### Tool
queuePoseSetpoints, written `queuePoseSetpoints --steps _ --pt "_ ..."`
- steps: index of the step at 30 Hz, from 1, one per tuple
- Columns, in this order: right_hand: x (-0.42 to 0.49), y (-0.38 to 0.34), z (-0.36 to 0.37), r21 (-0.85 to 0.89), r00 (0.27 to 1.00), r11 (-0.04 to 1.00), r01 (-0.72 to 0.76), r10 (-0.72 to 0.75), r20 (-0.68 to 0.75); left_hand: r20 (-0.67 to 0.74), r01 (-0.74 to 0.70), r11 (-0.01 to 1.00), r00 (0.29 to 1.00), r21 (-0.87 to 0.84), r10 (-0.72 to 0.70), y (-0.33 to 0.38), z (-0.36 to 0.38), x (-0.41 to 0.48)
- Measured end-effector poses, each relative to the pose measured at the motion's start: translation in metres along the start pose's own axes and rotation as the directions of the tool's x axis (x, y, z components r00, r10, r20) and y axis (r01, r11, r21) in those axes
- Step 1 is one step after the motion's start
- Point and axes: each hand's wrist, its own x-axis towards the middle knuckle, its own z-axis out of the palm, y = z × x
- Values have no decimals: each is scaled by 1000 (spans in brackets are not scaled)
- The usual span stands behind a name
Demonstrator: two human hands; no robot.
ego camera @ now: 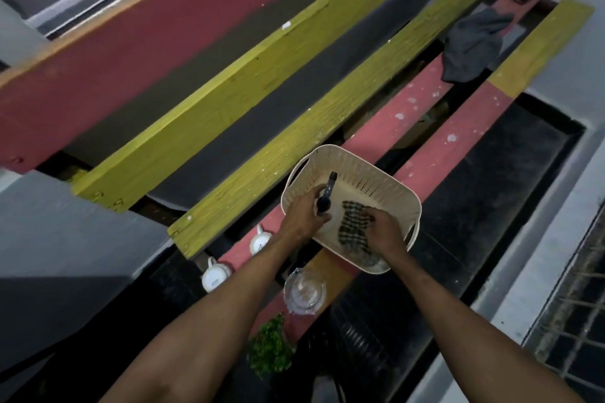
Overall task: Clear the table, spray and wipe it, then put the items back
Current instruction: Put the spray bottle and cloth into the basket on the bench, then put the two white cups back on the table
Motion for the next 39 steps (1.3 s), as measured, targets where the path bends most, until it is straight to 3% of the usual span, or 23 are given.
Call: queuePoseSetpoints --steps 5,10,13,15,19,26,30,33,39 --pt "-33 -17 -4 71 990 996 57 -47 -129 55 -66 997 996 47 63 2 -26 -31" --pt "-91 -47 8 90 946 984 154 -120 -300 -148 -152 988 977 7 151 -14 -60 -101" --pt "-136 -69 32 65 914 974 216 -178 -364 -299 -132 991 947 -31 116 -41 -83 -155" --pt "-160 -78 53 41 919 965 258 -232 -319 -376 -82 994 925 -65 52 -65 -92 -184" --pt "-175 -87 96 50 956 957 286 -282 -82 -446 44 993 891 -111 -89 -122 -94 -218" --pt "-95 -76 167 -6 957 971 238 -233 174 -439 163 973 871 -162 -220 -203 -54 -184" --pt "-58 -65 201 -98 939 950 298 -273 209 -455 156 969 861 -192 -228 -228 -31 -153" --pt "-49 -63 220 -160 940 930 332 -313 135 -536 173 957 798 -232 -274 -234 -19 -142" --pt "-66 -82 214 -106 945 939 326 -320 67 -579 151 950 763 -274 -288 -224 -40 -162"
